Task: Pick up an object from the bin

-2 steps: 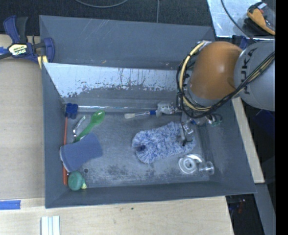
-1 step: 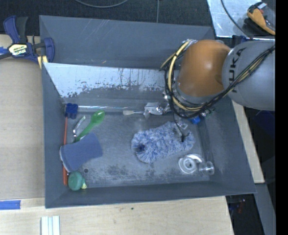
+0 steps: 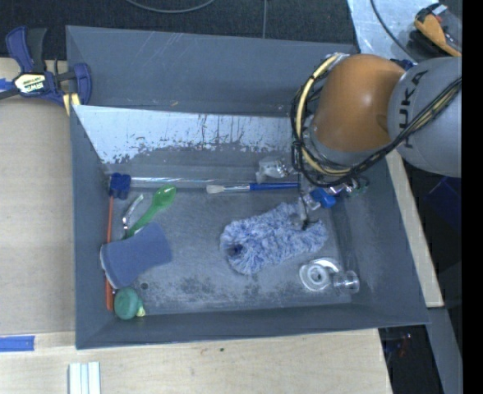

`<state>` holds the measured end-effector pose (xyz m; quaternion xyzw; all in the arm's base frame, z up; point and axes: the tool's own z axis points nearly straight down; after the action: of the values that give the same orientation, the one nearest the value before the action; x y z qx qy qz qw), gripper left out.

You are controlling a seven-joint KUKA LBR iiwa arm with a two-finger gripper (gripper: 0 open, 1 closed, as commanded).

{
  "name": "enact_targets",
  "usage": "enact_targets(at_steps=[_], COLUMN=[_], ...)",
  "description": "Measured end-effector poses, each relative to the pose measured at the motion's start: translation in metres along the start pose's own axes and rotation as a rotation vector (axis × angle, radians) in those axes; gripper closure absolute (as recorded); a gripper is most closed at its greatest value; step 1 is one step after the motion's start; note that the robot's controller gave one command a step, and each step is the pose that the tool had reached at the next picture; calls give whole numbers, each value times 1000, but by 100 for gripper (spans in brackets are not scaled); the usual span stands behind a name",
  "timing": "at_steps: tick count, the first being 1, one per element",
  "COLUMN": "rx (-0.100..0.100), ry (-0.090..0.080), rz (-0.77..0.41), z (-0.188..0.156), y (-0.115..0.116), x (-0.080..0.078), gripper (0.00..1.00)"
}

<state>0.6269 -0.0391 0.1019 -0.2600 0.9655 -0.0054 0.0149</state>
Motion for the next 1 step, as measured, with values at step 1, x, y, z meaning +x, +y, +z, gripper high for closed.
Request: enact_targets(at_steps=[1], rx=[-8], ry=[10], rz=[-238], z=[30], y=[26], x=[-16], gripper=[0])
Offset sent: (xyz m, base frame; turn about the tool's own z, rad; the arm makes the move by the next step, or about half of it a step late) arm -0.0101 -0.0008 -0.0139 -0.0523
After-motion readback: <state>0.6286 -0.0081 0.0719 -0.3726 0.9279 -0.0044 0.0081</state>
